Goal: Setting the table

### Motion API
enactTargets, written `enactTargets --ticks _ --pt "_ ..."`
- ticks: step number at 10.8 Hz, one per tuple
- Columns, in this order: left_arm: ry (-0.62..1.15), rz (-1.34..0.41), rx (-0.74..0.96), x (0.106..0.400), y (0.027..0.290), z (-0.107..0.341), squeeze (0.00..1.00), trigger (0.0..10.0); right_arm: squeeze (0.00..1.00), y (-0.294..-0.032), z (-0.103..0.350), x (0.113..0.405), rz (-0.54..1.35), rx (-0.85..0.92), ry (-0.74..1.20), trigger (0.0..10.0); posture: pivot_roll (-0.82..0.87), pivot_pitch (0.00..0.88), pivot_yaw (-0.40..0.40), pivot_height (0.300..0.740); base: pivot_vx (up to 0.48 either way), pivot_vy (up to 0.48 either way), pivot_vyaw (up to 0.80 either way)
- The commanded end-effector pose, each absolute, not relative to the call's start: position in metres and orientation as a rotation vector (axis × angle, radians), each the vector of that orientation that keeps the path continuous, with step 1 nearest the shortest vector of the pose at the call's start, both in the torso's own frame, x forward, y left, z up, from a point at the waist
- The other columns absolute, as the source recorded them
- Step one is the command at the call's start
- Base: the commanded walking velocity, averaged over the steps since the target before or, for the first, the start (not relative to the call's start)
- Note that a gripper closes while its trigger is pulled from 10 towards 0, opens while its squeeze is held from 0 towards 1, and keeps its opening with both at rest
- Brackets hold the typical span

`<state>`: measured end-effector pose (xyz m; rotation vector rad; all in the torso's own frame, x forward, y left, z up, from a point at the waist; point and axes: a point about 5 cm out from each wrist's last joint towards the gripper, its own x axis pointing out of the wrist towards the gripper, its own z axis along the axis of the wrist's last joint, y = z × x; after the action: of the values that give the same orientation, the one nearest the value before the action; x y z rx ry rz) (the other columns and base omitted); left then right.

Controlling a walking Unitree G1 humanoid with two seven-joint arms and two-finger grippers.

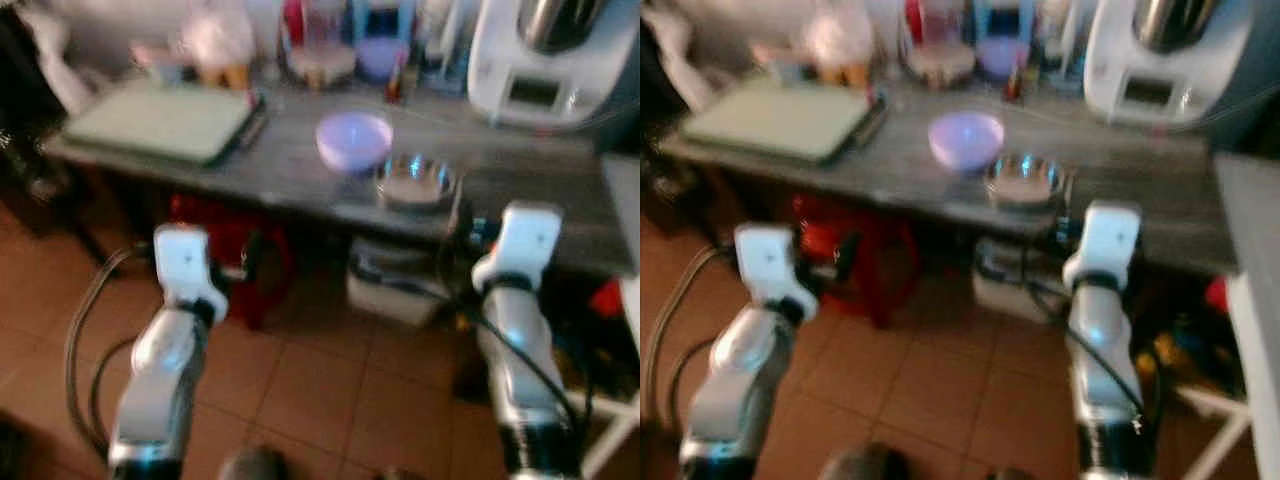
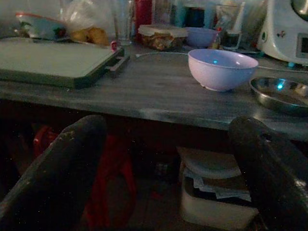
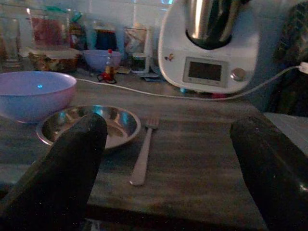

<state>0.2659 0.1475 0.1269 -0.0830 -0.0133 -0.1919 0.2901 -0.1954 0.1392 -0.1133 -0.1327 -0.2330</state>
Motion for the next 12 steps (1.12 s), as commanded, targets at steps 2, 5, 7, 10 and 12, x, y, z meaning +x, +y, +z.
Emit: enactTargets --ticks 2,5,7,10,12 --pt "0.007 -0.191 -0.073 0.261 0.149 0.124 0.00 10.0 0.00 -0.203 0.129 0.282 -0.273 -0.093 -0.091 10.0 0.02 0.067 0.031 0.740 -0.379 0.000 0.00" --pt "0.001 -0.207 -0.060 0.264 0.149 0.126 0.00 10.0 0.00 -0.203 0.132 0.285 -0.262 -0.104 -0.096 10.0 0.01 0.072 0.022 0.740 -0.335 0.000 0.00" --pt "0.008 -0.203 -0.060 0.264 0.149 0.121 0.00 10.0 0.00 -0.203 0.131 0.285 -0.262 -0.103 -0.097 10.0 0.00 0.058 0.008 0.740 -0.285 0.000 -0.28" --pt "0.019 -0.234 -0.109 0.259 0.141 0.116 0.00 10.0 0.00 -0.202 0.131 0.282 -0.227 -0.119 -0.088 10.0 -0.02 0.079 0.000 0.740 -0.099 0.000 -0.80" --pt "0.004 -0.260 -0.079 0.256 0.140 0.118 0.00 10.0 0.00 -0.196 0.137 0.284 -0.219 -0.101 -0.116 10.0 -0.01 0.097 0.018 0.740 0.000 -0.240 0.00"
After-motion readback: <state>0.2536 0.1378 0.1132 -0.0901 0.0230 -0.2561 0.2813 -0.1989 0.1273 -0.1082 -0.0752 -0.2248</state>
